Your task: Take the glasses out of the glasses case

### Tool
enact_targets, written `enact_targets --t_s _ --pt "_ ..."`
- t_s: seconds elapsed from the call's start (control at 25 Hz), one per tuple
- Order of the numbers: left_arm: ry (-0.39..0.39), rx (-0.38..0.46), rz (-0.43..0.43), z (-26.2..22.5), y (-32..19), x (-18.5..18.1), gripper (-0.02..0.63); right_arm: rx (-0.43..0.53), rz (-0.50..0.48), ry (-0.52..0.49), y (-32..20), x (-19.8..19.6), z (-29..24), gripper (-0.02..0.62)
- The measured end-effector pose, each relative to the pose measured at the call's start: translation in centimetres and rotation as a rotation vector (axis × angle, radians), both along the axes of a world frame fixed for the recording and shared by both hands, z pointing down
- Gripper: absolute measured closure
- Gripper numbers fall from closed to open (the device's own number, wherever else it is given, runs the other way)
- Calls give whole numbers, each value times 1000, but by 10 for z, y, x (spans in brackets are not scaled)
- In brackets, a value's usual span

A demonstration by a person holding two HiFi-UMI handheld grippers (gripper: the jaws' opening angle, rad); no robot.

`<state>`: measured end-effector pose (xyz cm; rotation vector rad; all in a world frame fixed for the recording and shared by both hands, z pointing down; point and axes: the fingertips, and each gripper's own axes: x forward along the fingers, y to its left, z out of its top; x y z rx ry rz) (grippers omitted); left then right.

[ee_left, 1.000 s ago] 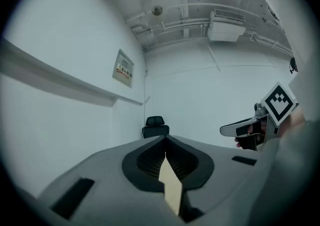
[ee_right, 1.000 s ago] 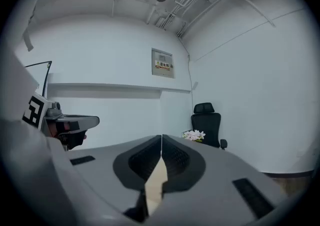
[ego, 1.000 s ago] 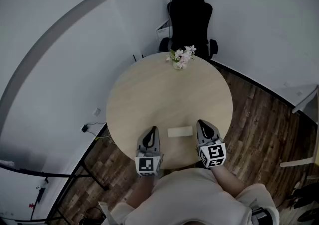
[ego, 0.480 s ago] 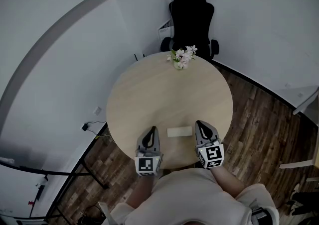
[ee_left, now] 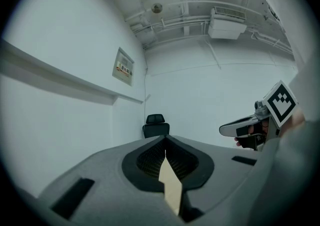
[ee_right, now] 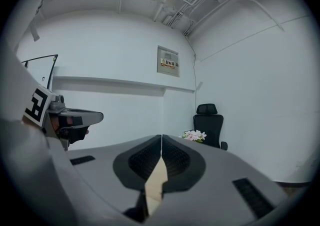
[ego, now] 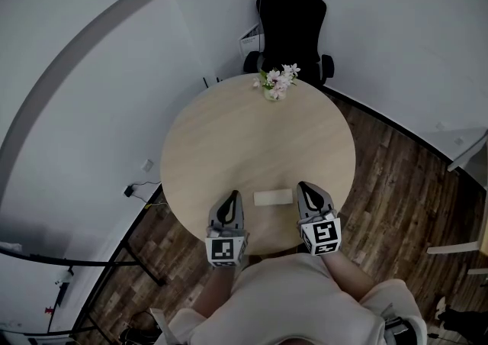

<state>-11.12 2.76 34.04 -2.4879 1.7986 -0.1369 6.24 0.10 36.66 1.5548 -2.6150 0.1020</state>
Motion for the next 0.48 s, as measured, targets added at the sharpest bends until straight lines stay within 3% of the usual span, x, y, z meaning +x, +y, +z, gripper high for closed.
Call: enact_targets --t_s 0.48 --pt "-55 -52 36 27 -4 12 598 -60 -6 44 -5 0 22 581"
